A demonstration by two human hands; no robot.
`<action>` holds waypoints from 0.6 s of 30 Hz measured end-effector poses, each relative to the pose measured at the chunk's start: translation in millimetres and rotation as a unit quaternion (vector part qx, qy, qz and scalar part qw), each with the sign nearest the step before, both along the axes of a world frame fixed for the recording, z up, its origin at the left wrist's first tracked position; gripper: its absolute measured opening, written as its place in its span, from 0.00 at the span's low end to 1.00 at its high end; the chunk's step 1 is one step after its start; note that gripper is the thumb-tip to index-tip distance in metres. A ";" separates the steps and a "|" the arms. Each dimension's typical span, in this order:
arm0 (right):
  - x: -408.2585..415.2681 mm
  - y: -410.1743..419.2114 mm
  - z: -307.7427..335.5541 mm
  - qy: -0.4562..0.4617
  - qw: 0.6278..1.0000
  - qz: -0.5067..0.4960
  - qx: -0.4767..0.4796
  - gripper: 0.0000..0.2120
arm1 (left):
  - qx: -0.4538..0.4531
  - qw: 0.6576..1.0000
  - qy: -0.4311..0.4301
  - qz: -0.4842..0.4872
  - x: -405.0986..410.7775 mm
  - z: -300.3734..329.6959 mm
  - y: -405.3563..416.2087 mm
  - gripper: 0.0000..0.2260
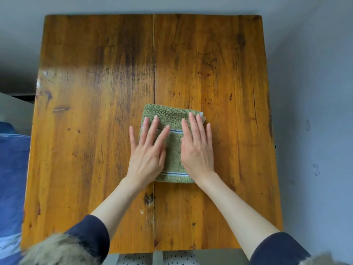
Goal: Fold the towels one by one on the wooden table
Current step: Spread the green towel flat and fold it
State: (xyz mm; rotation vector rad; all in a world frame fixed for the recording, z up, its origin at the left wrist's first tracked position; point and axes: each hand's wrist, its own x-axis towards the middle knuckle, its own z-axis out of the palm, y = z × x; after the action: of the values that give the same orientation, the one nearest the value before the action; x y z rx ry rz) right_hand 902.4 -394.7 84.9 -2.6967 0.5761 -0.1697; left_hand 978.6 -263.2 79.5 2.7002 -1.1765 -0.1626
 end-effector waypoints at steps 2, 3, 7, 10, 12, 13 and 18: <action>4.2 -4.7 -6.5 0.046 0.999 -0.003 0.005 0.25 | -0.001 1.000 0.014 0.002 16.7 0.0 -5.1 0.23; 6.3 -8.2 -9.7 0.061 0.998 0.001 0.006 0.26 | 0.002 1.000 0.022 -0.006 23.3 -1.1 -7.6 0.24; 7.9 -15.4 -20.0 0.071 0.997 0.016 0.003 0.27 | 0.018 0.999 0.035 -0.016 29.2 -9.8 -12.3 0.25; 8.1 -14.6 -23.2 0.064 0.998 0.011 0.008 0.26 | 0.036 0.999 0.030 -0.003 26.1 -13.0 -12.9 0.25; 8.8 -15.2 -21.8 0.081 0.997 0.014 0.007 0.26 | 0.051 0.998 0.037 -0.003 26.7 -11.3 -13.7 0.26; 9.1 -15.6 -20.4 0.095 0.995 0.017 0.006 0.26 | 0.057 0.997 0.044 -0.004 27.5 -9.7 -14.0 0.26; 10.3 -15.3 -4.9 0.105 0.991 0.018 0.079 0.26 | 0.009 0.991 0.134 0.000 29.7 3.5 -11.3 0.25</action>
State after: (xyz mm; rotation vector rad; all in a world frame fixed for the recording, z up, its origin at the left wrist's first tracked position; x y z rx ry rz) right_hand 912.7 -410.0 79.9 -2.5845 0.5756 0.1642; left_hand 1008.3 -274.5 83.0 2.5888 -1.0991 -0.5199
